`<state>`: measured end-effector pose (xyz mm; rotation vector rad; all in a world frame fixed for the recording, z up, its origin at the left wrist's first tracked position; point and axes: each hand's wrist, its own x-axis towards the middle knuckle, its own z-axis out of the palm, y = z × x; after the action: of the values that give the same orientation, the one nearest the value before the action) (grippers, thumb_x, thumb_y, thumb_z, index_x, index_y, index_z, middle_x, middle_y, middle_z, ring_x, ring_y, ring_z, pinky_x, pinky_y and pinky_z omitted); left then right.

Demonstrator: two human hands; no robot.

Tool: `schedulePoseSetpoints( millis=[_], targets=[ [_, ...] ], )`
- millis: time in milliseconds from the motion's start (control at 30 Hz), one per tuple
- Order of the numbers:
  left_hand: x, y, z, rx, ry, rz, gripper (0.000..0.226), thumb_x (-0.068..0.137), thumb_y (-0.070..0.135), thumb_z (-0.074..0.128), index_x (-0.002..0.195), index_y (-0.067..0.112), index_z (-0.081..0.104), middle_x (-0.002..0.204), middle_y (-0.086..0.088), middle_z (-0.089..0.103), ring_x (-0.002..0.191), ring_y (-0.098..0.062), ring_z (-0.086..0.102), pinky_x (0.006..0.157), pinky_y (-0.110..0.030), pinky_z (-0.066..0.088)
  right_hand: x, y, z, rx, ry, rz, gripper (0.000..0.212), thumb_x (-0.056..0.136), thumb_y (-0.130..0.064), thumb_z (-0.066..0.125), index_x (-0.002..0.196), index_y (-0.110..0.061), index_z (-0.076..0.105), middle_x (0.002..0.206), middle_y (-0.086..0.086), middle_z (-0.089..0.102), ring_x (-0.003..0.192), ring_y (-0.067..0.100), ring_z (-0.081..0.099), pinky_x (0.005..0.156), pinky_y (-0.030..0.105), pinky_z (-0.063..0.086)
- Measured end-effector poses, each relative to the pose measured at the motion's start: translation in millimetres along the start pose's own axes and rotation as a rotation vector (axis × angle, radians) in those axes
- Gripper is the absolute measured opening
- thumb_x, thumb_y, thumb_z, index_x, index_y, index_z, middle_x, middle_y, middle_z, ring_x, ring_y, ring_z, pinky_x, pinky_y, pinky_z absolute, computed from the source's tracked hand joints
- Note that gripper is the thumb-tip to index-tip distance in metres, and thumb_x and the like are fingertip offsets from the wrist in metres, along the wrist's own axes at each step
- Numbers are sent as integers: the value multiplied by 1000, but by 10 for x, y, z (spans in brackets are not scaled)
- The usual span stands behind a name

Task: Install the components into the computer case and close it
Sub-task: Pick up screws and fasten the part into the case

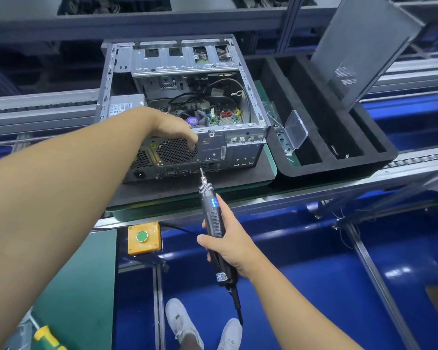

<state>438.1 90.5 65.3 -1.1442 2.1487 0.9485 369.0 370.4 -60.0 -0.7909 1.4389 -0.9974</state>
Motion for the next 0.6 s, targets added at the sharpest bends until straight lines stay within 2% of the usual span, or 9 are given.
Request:
schedulePoseSetpoints(
  millis=[33, 67, 133, 200, 267, 333, 400, 533, 600],
  targets=[
    [-22, 7, -22, -50, -28, -16, 45, 63, 58, 61, 102, 36, 59, 144, 5, 34, 124, -22, 35, 102, -46, 26, -8, 7, -12, 2, 0, -1, 101, 83, -18, 77, 156, -55, 20, 114, -1, 62, 69, 17, 62, 68, 32, 58],
    [-38, 11, -39, -128, -42, -21, 41, 63, 61, 60, 99, 43, 60, 141, 10, 33, 123, -19, 33, 104, -44, 24, -15, 16, -24, 3, 1, -3, 101, 81, -19, 78, 155, -56, 21, 113, -2, 62, 69, 17, 62, 68, 31, 58],
    [17, -11, -78, -291, -21, 75, 10, 81, 54, 58, 87, 48, 64, 141, 8, 44, 115, -19, 40, 107, -40, 23, -28, 33, -44, 3, 5, -6, 101, 80, -21, 78, 155, -57, 21, 111, -4, 63, 70, 16, 62, 68, 31, 58],
    [79, -12, -92, -329, 39, 132, 13, 96, 41, 54, 93, 42, 66, 132, 5, 52, 116, -21, 46, 102, -34, 25, -30, 49, -66, 6, 10, -13, 100, 78, -22, 78, 153, -59, 23, 109, -6, 64, 70, 16, 62, 68, 31, 58],
    [86, 13, -86, -294, -24, 7, 24, 89, 55, 54, 99, 38, 69, 121, 7, 59, 110, -18, 55, 103, -37, 33, -23, 55, -85, 8, 13, -20, 99, 78, -22, 78, 152, -61, 25, 105, -8, 64, 71, 17, 61, 68, 33, 58],
    [93, 40, -88, -278, -119, -55, 33, 82, 55, 55, 78, 31, 76, 96, 2, 72, 78, -16, 68, 83, -34, 47, -10, 51, -102, 13, 15, -22, 98, 77, -23, 78, 151, -61, 26, 104, -8, 64, 70, 18, 61, 68, 34, 59],
    [126, 58, -97, -301, -158, -56, 39, 86, 47, 52, 63, 26, 76, 78, -2, 73, 56, -17, 66, 64, -27, 47, 8, 45, -120, 30, 15, -17, 99, 76, -24, 78, 152, -61, 25, 106, -4, 63, 67, 18, 61, 65, 32, 58],
    [180, 75, -107, -376, -238, -59, 26, 77, 34, 58, 71, 16, 75, 74, -8, 68, 52, -22, 60, 52, -25, 48, 47, 31, -160, 36, 7, -12, 100, 77, -22, 78, 153, -59, 25, 108, -2, 63, 67, 20, 61, 65, 34, 57],
    [200, 77, -108, -401, -241, -40, 17, 69, 28, 61, 65, 16, 71, 70, -9, 68, 49, -22, 60, 49, -24, 47, 61, 16, -179, 30, 4, -11, 100, 77, -22, 79, 152, -59, 25, 108, -2, 63, 69, 20, 61, 65, 35, 58]
  ],
)
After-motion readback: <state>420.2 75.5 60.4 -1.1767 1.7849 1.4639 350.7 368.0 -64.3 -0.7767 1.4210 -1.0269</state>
